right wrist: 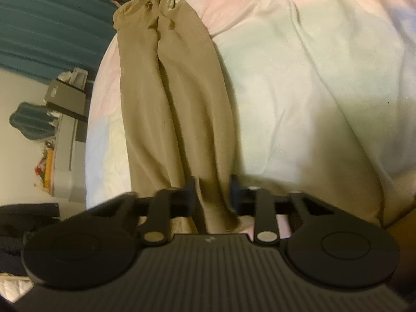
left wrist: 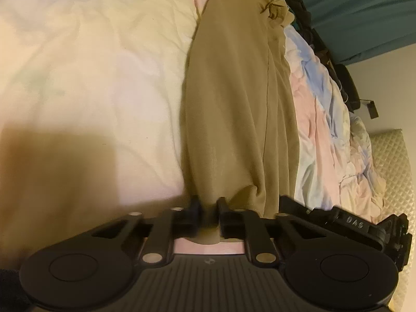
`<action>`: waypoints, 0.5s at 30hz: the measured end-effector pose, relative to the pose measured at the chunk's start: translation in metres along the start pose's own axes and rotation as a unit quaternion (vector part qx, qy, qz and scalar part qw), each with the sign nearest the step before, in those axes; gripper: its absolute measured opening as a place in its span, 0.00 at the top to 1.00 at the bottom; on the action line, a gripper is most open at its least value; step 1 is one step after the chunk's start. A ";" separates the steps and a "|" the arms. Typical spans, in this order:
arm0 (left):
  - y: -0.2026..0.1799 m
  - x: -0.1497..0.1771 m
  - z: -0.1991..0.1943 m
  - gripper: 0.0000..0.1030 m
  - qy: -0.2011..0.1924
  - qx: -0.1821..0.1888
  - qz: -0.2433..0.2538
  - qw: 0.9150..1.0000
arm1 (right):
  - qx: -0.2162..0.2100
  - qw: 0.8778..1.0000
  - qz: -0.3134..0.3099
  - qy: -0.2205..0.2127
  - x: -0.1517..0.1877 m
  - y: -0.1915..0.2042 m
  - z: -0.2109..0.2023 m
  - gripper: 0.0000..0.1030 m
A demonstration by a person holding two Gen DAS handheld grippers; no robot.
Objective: Fold clothes
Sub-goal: 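Grasp the shirt hem with both grippers and straighten the folded strip, then lift the hem end with both grippers and fold it toward the collar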
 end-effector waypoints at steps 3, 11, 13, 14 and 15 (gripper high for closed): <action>0.007 -0.005 -0.012 0.95 -0.012 0.047 -0.038 0.998 | -0.012 1.000 -0.005 -0.008 -0.001 0.004 -0.009 0.89; -0.010 -0.016 -0.065 0.96 -0.066 0.175 -0.060 0.980 | -0.082 0.995 -0.021 -0.046 -0.014 0.029 -0.050 0.93; -0.015 -0.018 -0.082 0.97 -0.085 0.199 -0.060 0.974 | -0.103 0.991 -0.053 -0.072 -0.017 0.045 -0.070 0.94; -0.017 -0.018 -0.090 0.97 -0.093 0.209 -0.059 0.972 | -0.111 0.989 -0.064 -0.080 -0.017 0.050 -0.079 0.94; -0.019 -0.017 -0.099 0.97 -0.100 0.217 -0.058 0.969 | -0.117 0.987 -0.070 -0.082 -0.016 0.052 -0.086 0.94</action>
Point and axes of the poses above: each gripper's, at about its wrist camera, not at the fingertips, and z roughly the way its jaws point, y to its left, x to its underside, the point moved 6 cm from there along z, roughly the way its jaws point, and after that the axes turned 4 degrees about y, right-handed, at the moved point
